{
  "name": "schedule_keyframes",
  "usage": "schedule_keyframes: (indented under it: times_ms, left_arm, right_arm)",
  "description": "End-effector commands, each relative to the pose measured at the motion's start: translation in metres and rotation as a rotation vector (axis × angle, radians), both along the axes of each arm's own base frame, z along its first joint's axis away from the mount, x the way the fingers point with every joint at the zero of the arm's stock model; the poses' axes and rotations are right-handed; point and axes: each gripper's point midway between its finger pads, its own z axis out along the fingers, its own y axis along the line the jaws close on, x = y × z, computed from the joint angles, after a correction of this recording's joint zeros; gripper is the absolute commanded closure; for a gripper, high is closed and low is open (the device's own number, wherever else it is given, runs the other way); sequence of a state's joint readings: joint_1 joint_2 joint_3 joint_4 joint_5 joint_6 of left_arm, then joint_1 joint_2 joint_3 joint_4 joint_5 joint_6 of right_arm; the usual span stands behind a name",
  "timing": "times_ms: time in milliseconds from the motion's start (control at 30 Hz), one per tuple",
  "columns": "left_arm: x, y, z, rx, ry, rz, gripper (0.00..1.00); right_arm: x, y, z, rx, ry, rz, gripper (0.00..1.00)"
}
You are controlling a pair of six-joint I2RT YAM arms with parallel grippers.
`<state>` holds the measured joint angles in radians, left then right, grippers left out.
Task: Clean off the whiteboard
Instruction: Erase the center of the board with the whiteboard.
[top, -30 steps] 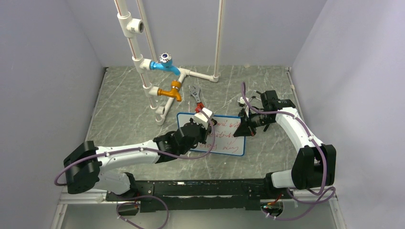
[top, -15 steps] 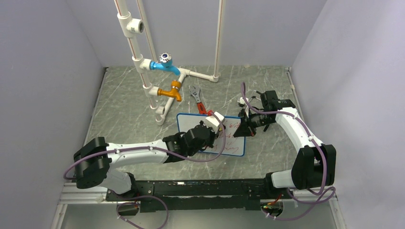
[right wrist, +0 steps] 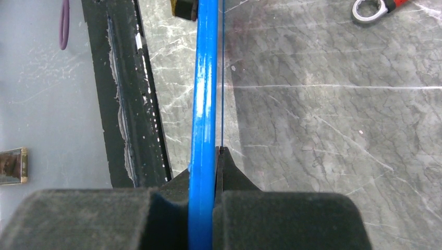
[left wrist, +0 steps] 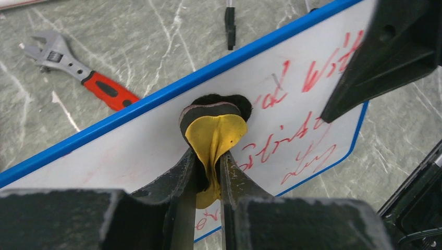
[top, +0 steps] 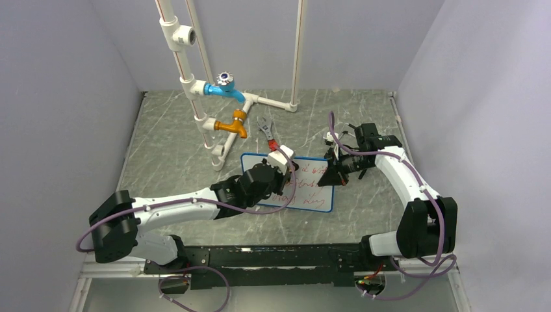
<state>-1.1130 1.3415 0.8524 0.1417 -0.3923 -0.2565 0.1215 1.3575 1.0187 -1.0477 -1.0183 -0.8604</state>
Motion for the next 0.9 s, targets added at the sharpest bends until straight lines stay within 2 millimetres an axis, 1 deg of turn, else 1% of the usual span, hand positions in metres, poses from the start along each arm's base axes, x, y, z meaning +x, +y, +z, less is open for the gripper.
schedule_keyframes:
  times_ms: [0,67,133,200,267,333,433,500,567,633,767,867]
  left_arm:
    - [-0.008,-0.030,0.014,-0.023,-0.062,-0.083,1.00]
    - [-0.009,-0.037,0.015,-0.017,-0.066,-0.084,1.00]
    - [-0.005,-0.036,0.013,-0.005,-0.068,-0.057,1.00]
    - [0.004,-0.027,0.014,0.017,-0.079,0.011,1.00]
    - [0.017,-0.011,0.013,0.040,-0.079,0.092,1.00]
    - [0.025,0.002,0.013,0.035,-0.060,0.131,1.00]
    - [0.029,0.017,0.012,0.009,-0.047,0.146,1.00]
    - [0.027,0.019,0.013,-0.003,-0.048,0.126,1.00]
    - [0.022,0.014,0.012,-0.015,-0.040,0.091,1.00]
    - [0.016,0.006,0.011,-0.036,-0.035,0.039,1.00]
    - [-0.003,-0.019,0.015,-0.067,-0.053,-0.082,1.00]
    - [-0.015,-0.039,0.020,-0.060,-0.071,-0.133,1.00]
  right_arm:
    - [-0.016,0.000,-0.001,-0.013,0.024,0.041,1.00]
    - [-0.016,0.000,-0.001,-0.014,0.024,0.041,1.00]
    - [-0.016,0.000,-0.001,-0.013,0.026,0.041,1.00]
    - [-0.016,0.000,-0.001,-0.013,0.026,0.041,1.00]
    - [-0.016,0.000,-0.001,-0.013,0.025,0.042,1.00]
    - [-0.016,0.000,-0.001,-0.012,0.023,0.042,1.00]
    - [-0.017,0.001,-0.001,-0.011,0.024,0.044,1.00]
    - [-0.017,0.000,-0.001,-0.012,0.021,0.043,1.00]
    - [-0.017,0.000,-0.001,-0.012,0.024,0.043,1.00]
    - [-0.016,0.000,0.000,-0.011,0.022,0.042,1.00]
    - [-0.016,0.000,-0.001,-0.013,0.023,0.042,1.00]
    - [-0.016,0.000,-0.001,-0.013,0.028,0.041,1.00]
